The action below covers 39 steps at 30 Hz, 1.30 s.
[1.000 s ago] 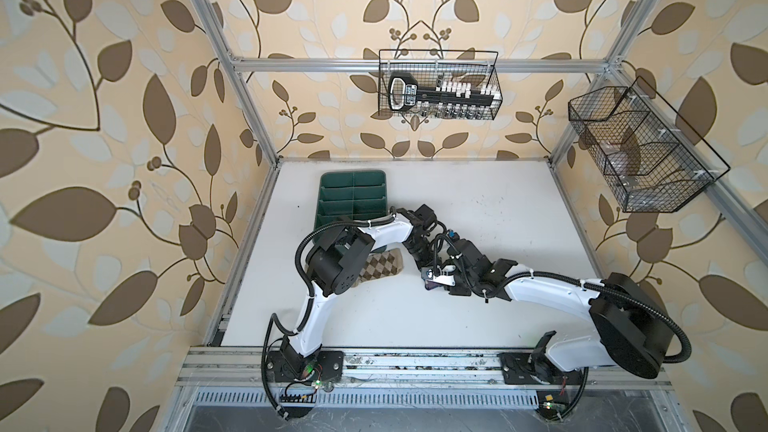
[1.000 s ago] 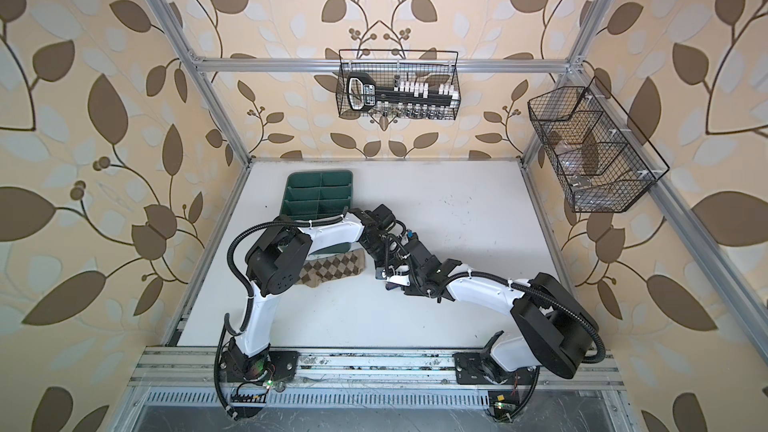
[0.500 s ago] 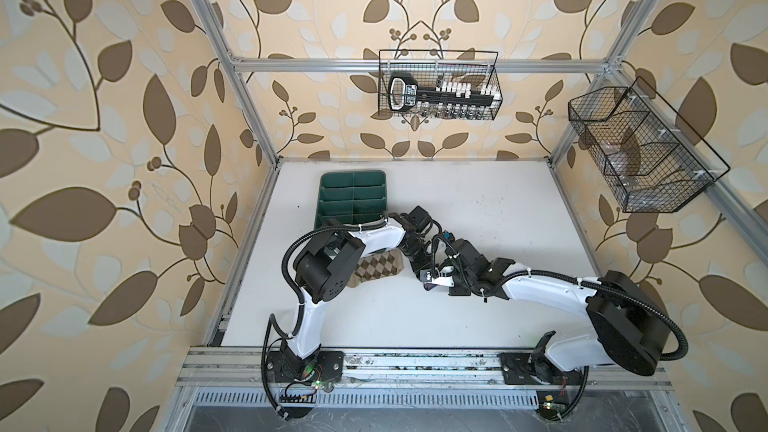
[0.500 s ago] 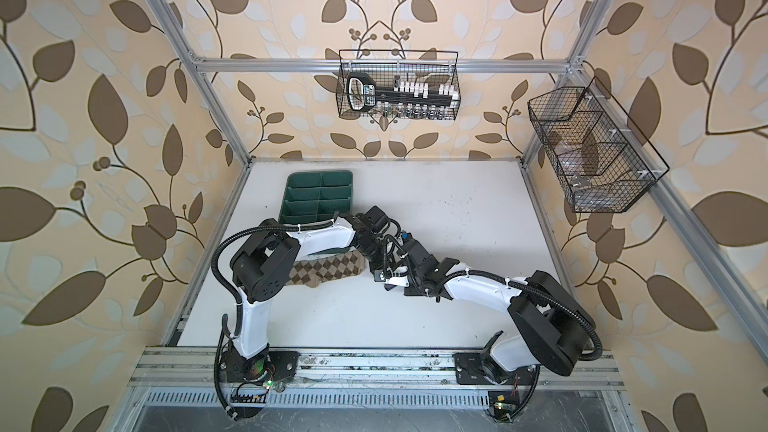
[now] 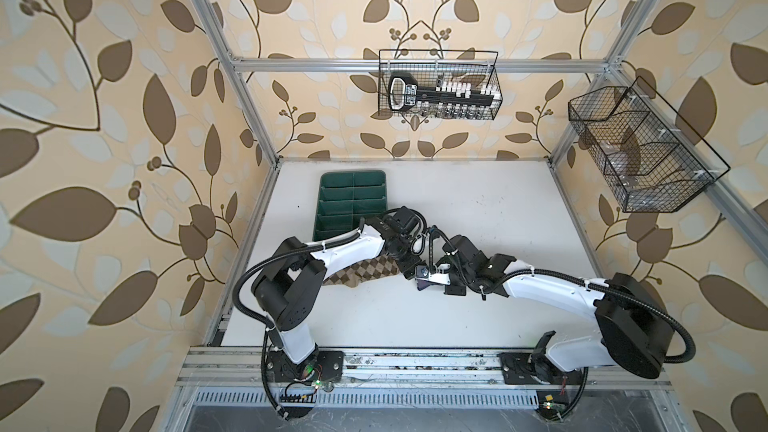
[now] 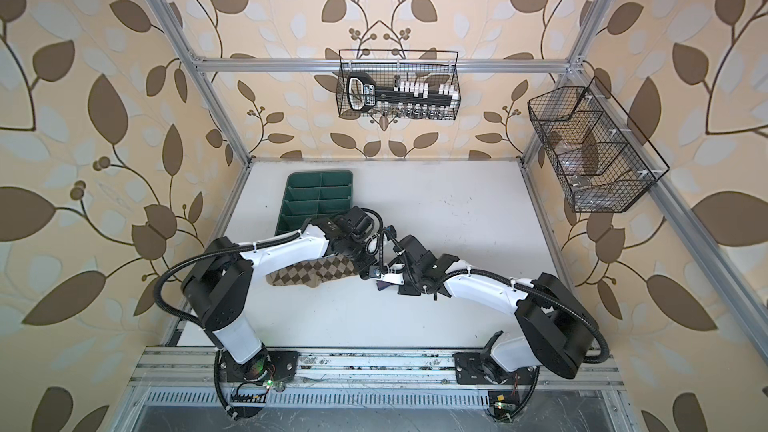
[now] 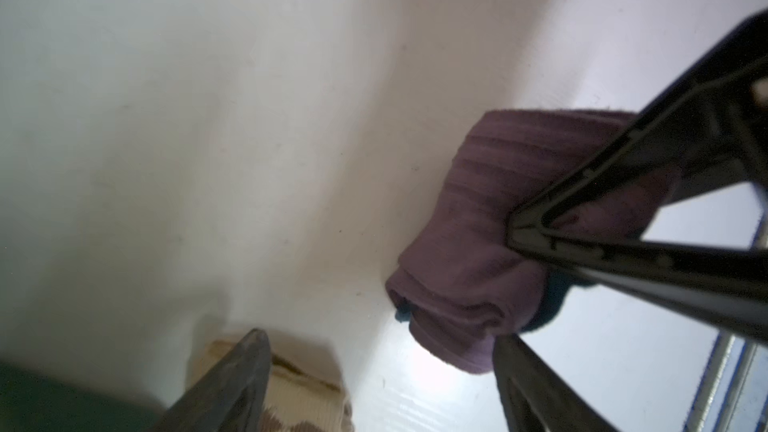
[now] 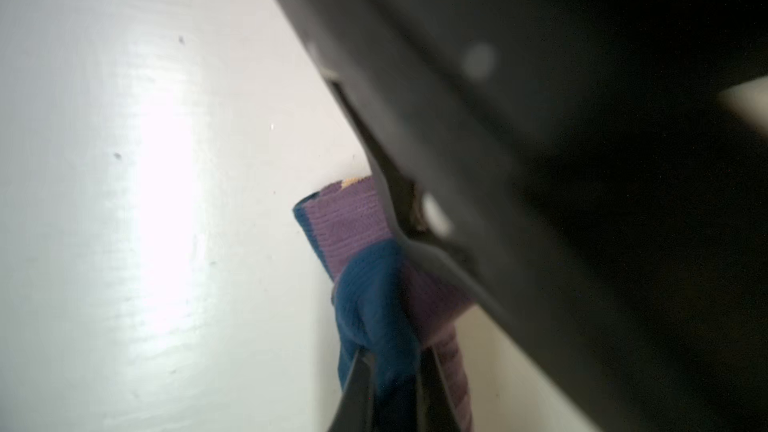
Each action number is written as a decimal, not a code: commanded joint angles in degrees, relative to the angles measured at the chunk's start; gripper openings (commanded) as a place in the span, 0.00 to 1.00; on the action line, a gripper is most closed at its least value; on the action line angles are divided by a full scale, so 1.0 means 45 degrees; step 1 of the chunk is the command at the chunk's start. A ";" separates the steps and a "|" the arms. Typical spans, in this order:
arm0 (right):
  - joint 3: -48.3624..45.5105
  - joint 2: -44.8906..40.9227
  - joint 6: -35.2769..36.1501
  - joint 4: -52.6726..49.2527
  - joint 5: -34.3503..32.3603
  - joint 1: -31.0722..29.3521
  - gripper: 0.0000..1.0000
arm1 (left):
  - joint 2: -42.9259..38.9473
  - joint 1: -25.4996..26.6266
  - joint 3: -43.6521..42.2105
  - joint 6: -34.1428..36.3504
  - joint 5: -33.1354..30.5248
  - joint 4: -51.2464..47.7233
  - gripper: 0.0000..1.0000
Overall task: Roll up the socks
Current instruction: 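Lift the rolled purple sock with the right gripper while the left gripper releases and withdraws, then carry the rolled sock with the right gripper into a green tray compartment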
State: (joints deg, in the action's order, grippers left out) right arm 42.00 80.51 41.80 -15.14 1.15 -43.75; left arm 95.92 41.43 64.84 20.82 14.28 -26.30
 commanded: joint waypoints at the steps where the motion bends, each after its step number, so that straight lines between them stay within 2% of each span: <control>1: -0.0593 0.0275 -0.1863 -0.2591 -0.2769 0.0717 0.00 | -0.3670 0.0735 -0.0101 -0.0612 0.1159 -0.0306 0.98; 3: -0.0641 0.0030 -0.1862 -0.2594 -0.2774 0.0745 0.00 | -0.4424 0.0735 -0.0451 -0.0779 -0.0044 0.0037 0.99; 6: -0.0603 0.0065 -0.1906 -0.2555 -0.2768 0.0819 0.00 | -0.5280 0.0735 -0.0838 -0.0765 -0.1140 0.0088 0.99; 11: -0.0535 0.0458 -0.2103 -0.2418 -0.2626 0.0854 0.00 | -0.6733 0.0735 -0.1408 -0.1004 -0.1363 0.0183 0.99; 16: -0.0521 -0.0148 -0.2315 -0.2022 -0.2386 0.0878 0.00 | -0.9161 0.0735 -0.2384 -0.2506 -0.4075 0.1599 0.99; 19: -0.0373 -0.0631 -0.2440 -0.1810 -0.2102 0.0970 0.00 | -1.0458 0.0745 -0.3016 -0.2916 -0.4655 0.2245 0.99; 24: -0.0273 -0.2155 -0.3063 -0.0726 -0.0964 0.1272 0.00 | -1.1813 0.0735 -0.3472 -0.4462 -0.7603 0.2251 0.99; 26: -0.0211 -0.2916 -0.3395 -0.0118 -0.0482 0.1432 0.00 | -1.2276 0.0735 -0.3931 -0.5383 -0.9741 0.2749 0.99; 28: -0.0036 -0.3514 -0.3740 0.0492 -0.0309 0.1499 0.00 | -1.2581 0.0745 -0.4053 -0.6139 -1.1213 0.2466 0.99; 31: 0.0416 -0.3903 -0.4032 0.1387 0.0015 0.1482 0.00 | -1.3113 0.0735 -0.4091 -0.6398 -1.1519 0.1594 0.99; 34: 0.1352 -0.3410 -0.4069 0.1873 0.0309 0.1244 0.00 | -1.3680 0.0735 -0.4155 -0.6795 -1.1423 0.0770 0.99; 37: 0.3008 -0.1834 -0.3700 0.1668 0.0485 0.0842 0.00 | -1.4326 0.0735 -0.3968 -0.7937 -1.2033 -0.0302 0.99; 39: 0.4212 -0.0635 -0.3476 0.1461 0.0594 0.0665 0.00 | -1.4764 0.0740 -0.3882 -0.8024 -1.2061 -0.0881 0.99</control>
State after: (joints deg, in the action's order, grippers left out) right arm 55.64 72.62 25.15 -10.22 1.28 -39.68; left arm 31.40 44.93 46.09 -10.44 -35.62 -25.58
